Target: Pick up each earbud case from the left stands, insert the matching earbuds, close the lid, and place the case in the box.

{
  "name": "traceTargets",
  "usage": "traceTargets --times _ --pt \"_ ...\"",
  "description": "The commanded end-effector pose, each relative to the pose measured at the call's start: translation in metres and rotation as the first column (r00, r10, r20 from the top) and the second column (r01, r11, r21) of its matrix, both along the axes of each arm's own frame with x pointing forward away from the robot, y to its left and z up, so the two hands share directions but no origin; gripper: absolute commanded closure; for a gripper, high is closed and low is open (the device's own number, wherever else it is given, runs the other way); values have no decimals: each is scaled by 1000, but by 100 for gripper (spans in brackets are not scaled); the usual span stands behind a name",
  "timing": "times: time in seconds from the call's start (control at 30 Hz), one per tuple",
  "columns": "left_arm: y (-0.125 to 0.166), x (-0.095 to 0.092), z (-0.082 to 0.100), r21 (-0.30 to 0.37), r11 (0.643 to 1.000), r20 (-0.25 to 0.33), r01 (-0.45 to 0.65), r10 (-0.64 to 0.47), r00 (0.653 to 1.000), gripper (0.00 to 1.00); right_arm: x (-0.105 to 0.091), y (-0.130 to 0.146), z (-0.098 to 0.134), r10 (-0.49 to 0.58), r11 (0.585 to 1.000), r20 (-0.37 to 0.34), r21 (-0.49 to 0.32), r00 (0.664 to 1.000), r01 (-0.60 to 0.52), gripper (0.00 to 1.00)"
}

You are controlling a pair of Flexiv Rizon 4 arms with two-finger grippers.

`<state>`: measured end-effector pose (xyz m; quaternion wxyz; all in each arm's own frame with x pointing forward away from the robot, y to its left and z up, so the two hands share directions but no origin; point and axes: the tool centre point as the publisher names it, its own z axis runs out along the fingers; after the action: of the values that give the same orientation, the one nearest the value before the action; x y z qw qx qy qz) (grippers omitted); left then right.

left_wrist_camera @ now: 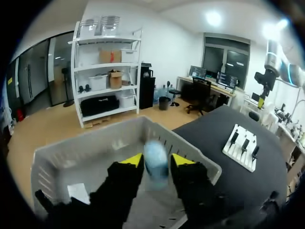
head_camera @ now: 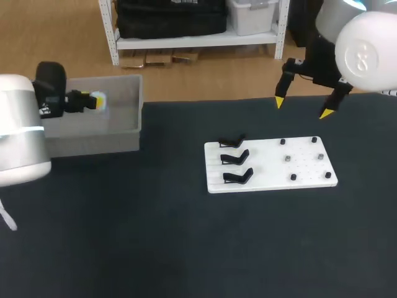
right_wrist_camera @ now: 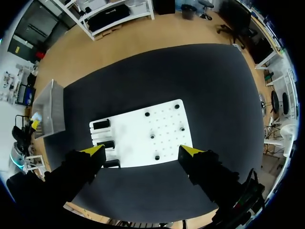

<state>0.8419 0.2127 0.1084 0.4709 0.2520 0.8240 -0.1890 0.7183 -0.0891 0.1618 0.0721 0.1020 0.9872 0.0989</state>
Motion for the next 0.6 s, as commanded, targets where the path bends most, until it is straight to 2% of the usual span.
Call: traceTargets --times 0.03,0.2,0.37,0.6 --pt "-2 4 9 28 999 29 -36 35 999 0 -3 0 0 -5 1000 7 -2 1000 5 0" --pt "-6 -4 26 29 999 68 -34 32 997 0 -3 0 0 -5 1000 7 -2 1000 5 0" --pt "-16 -20 52 19 1000 125 -16 13 992 0 -3 0 0 -5 1000 7 -2 1000 5 0" --pt "-16 -20 52 19 1000 125 -16 13 992 0 -3 0 0 -5 1000 7 -2 1000 5 0"
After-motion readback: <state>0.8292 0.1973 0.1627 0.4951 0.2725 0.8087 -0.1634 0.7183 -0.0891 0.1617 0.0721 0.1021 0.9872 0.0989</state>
